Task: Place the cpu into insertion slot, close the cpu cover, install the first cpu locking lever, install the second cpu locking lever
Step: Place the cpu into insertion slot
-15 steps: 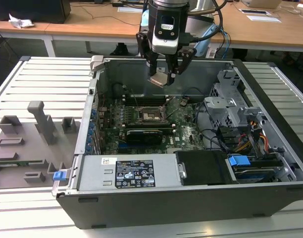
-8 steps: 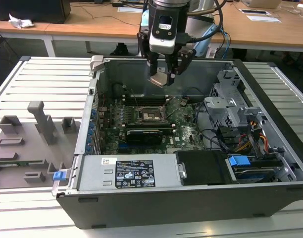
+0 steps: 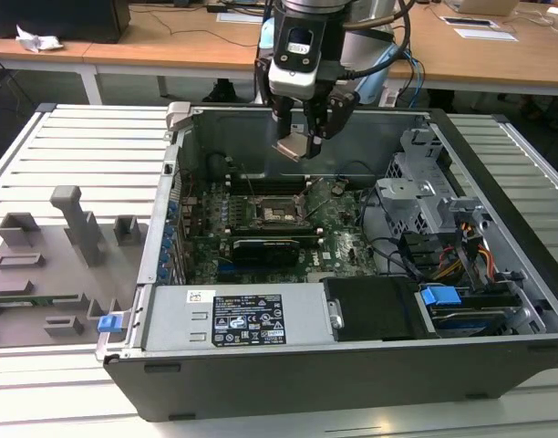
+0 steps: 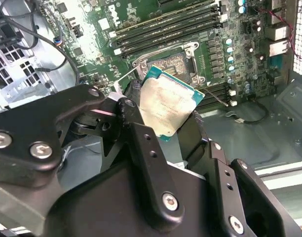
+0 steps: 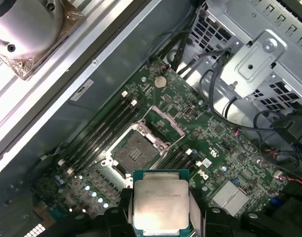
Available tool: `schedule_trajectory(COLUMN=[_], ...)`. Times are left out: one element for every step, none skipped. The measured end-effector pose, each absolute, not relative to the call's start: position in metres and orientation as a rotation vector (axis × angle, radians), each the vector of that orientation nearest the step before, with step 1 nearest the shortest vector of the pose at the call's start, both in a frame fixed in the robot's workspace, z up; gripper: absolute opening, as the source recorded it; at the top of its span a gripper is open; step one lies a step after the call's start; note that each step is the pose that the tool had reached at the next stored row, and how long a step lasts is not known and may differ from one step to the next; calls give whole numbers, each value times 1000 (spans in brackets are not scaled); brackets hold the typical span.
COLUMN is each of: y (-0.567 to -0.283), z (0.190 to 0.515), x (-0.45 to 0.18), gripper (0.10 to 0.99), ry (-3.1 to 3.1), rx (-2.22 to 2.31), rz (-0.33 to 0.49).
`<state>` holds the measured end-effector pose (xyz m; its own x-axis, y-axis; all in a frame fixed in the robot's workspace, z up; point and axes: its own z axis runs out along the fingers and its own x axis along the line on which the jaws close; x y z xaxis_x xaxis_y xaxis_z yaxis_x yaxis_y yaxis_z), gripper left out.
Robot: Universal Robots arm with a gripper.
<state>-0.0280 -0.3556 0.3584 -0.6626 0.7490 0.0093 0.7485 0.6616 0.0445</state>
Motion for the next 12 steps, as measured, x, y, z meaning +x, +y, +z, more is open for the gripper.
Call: schedule_trajectory(y=[-356, -356, -356, -356, -356, -356, -356, -356, -356, -356, -356, -356], z=[358, 358, 358, 358, 358, 358, 358, 358, 358, 358, 358, 358], x=[-28, -28, -28, -28, -28, -28, -28, -28, -28, -28, -28, -28], gripper=[537, 537, 537, 537, 537, 537, 537, 537, 537, 537, 537, 537], ry=[2844, 2826, 2816, 2805, 2793, 2782, 2769, 2750, 2731, 2716, 2705, 2697], rx=[1308, 1347, 1366, 1387, 1411, 1431, 1456, 1491, 1524, 1549, 1568, 1581], rz=[69, 69, 69, 69, 69, 68, 68, 68, 68, 67, 67, 67])
